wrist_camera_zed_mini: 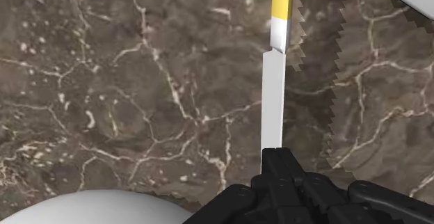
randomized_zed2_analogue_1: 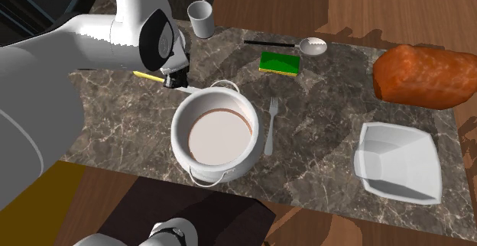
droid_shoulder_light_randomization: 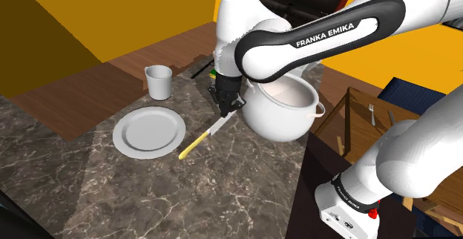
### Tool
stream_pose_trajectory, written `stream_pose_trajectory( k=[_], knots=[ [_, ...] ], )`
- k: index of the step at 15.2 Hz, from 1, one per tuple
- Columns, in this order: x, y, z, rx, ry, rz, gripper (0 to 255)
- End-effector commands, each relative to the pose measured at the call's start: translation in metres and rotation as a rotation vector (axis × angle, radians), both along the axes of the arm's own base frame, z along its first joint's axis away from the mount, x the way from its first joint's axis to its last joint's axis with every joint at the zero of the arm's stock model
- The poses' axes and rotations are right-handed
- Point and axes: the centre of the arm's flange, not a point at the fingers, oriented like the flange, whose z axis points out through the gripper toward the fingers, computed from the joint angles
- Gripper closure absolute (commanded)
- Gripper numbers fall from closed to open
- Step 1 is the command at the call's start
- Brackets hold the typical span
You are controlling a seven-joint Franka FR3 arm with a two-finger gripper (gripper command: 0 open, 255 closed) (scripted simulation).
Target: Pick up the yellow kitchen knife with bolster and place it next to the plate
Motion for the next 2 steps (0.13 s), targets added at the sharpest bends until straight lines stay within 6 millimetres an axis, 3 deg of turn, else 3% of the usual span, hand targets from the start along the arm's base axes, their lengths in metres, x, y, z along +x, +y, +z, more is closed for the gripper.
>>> stream_pose_trajectory(
  k=[1,2],
  knots=[
    [0.0,0.0,0.0,0.0,0.0,0.0,255],
    [0.0,0.0,0.0,0.0,0.0,0.0,255]
  ],
)
